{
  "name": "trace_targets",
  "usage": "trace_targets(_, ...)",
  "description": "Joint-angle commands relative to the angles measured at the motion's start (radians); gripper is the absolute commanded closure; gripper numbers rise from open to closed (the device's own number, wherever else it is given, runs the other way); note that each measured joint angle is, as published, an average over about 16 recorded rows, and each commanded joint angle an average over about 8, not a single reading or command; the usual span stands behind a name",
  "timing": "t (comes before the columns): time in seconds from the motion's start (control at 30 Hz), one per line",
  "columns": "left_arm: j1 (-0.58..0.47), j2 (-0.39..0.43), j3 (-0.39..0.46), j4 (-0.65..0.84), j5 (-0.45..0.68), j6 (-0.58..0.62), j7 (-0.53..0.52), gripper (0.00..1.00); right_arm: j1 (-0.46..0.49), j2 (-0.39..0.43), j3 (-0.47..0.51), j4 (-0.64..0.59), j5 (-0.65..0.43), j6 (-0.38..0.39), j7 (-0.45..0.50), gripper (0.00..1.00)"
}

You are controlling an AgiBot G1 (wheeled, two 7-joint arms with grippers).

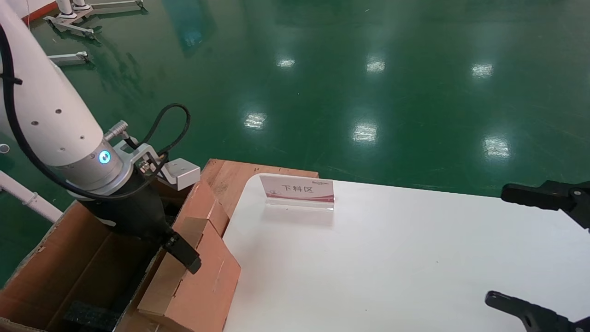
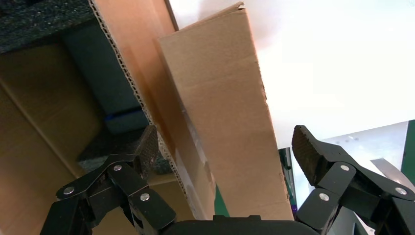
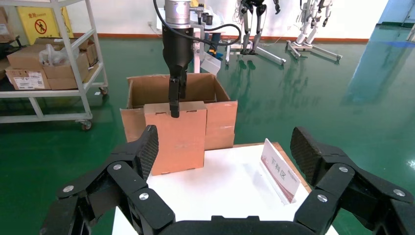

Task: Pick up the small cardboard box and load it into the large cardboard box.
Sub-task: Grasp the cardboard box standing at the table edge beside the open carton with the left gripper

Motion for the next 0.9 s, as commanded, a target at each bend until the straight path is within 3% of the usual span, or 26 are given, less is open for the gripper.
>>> trace_targets(0.03, 0.003, -0.005, 0.001, 0.0, -0.003, -0.009, 0.005, 0.0, 0.0, 0.0, 0.0, 0.0, 0.0, 0.0, 0.0, 0.0)
trace_targets(0.9, 0.077, -0.026, 0.04, 0.002, -0.044, -0.035, 0.055, 0.0, 0.0, 0.001, -0.002, 0.0, 0.001, 0.001, -0.001, 0.0)
